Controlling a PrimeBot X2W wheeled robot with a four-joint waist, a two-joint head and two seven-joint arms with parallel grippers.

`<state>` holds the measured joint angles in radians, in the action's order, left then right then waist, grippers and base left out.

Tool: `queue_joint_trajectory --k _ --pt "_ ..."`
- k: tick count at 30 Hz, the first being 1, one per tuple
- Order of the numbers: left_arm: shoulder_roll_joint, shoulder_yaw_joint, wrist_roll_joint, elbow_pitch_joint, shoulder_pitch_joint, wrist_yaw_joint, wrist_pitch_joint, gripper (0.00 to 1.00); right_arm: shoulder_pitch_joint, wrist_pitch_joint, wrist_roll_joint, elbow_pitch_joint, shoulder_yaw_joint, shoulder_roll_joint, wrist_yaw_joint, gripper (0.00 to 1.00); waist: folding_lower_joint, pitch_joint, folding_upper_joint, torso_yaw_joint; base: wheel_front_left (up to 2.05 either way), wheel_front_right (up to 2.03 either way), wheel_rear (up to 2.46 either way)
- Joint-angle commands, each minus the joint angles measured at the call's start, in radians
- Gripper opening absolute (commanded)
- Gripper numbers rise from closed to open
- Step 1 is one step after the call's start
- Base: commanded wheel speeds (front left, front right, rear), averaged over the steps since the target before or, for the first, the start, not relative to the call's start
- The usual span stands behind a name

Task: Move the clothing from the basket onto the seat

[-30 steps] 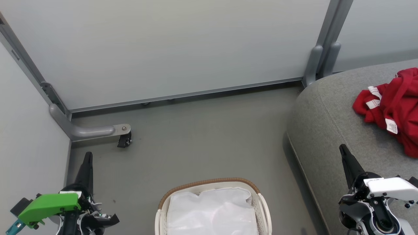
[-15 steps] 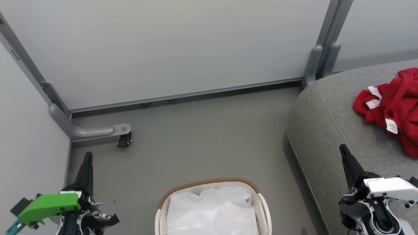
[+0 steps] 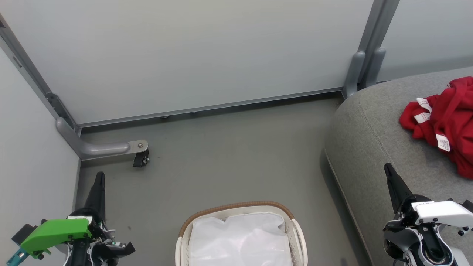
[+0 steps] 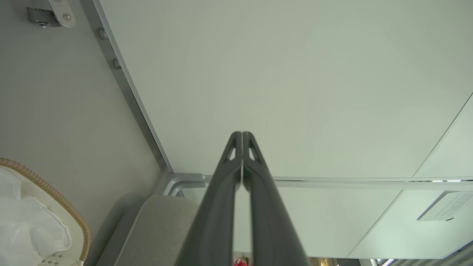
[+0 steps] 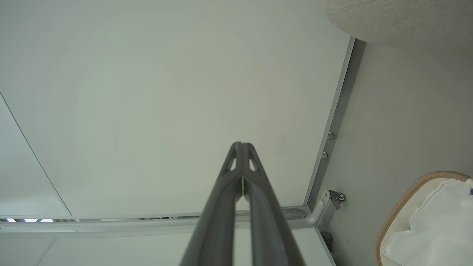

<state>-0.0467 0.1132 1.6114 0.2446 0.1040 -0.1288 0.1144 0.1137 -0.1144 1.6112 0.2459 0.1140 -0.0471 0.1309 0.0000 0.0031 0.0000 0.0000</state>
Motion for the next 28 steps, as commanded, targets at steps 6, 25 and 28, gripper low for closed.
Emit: queue_joint_trajectory --k 6,25,28 --pt "-0.007 0.002 0.003 -0.001 0.01 -0.004 0.003 0.0 -0.011 -0.003 0.003 -0.004 0.001 -0.006 0.0 0.0 0.0 0.0 0.0 0.0 0.0 0.0 0.0" --pt "-0.007 0.002 0.003 -0.001 0.01 -0.004 0.003 0.0 -0.011 -0.003 0.003 -0.004 0.001 -0.006 0.0 0.0 0.0 0.0 0.0 0.0 0.0 0.0 0.0" --pt "-0.007 0.002 0.003 -0.001 0.01 -0.004 0.003 0.0 -0.011 -0.003 0.004 -0.004 0.001 -0.006 0.0 0.0 0.0 0.0 0.0 0.0 0.0 0.0 0.0"
